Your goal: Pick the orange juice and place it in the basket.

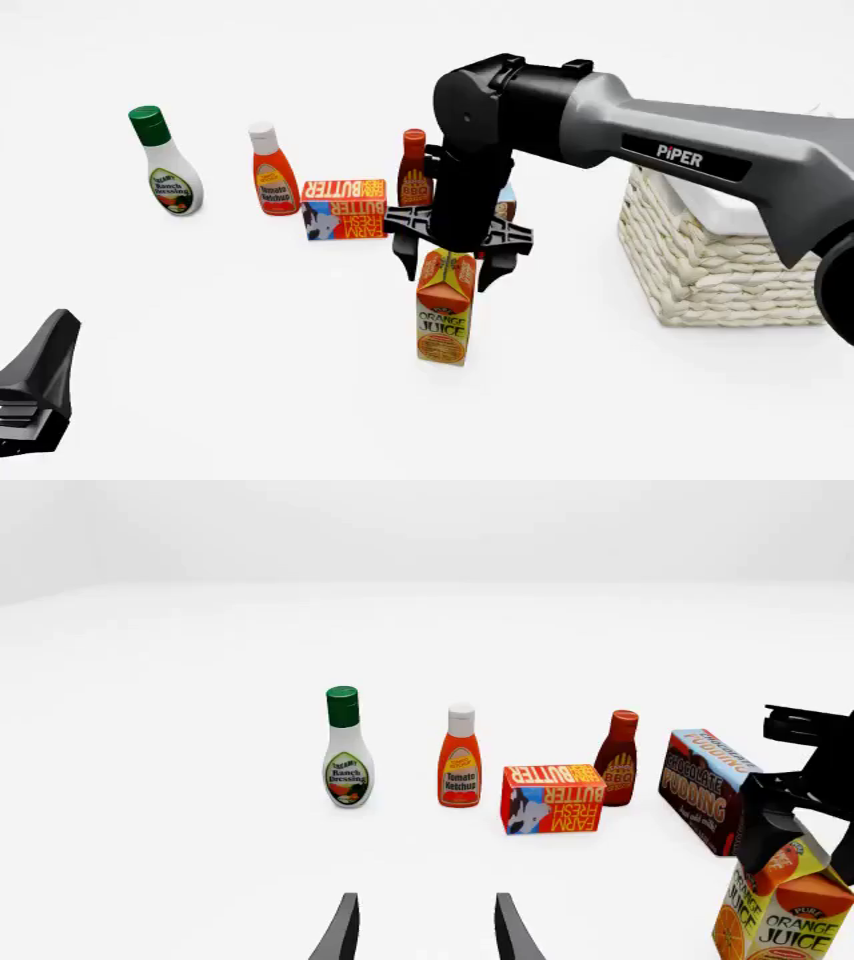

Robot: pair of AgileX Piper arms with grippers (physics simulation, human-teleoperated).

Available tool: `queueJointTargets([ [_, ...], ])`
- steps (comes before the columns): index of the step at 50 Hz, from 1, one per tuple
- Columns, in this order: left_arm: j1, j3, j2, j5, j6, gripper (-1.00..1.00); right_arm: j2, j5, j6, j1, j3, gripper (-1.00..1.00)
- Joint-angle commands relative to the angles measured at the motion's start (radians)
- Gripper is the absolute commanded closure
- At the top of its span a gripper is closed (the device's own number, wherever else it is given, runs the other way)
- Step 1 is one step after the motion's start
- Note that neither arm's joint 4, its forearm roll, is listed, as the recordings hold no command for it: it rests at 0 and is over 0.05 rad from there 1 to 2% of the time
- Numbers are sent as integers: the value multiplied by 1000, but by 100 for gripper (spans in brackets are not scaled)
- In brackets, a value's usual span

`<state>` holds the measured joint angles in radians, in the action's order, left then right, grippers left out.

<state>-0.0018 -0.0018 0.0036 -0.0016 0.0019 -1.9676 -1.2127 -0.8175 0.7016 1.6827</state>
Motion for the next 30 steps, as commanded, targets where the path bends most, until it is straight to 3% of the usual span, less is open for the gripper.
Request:
queueJointTargets([
  [1, 0, 0, 0, 0, 0, -100, 0, 28, -20, 18, -24, -100],
  [21, 0, 0, 0, 0, 0, -100, 16, 87, -45, 32, -97, -100],
  [22, 0, 0, 0, 0, 0, -100, 3, 64, -14, 5, -73, -100],
  [23, 0, 0, 0, 0, 0, -100, 4, 67, -17, 9, -76, 100],
  [25, 0, 0, 0, 0, 0, -100, 17, 88, -41, 26, -102, 100],
  [30, 0, 0, 0, 0, 0, -100, 16, 87, -39, 26, -99, 100],
])
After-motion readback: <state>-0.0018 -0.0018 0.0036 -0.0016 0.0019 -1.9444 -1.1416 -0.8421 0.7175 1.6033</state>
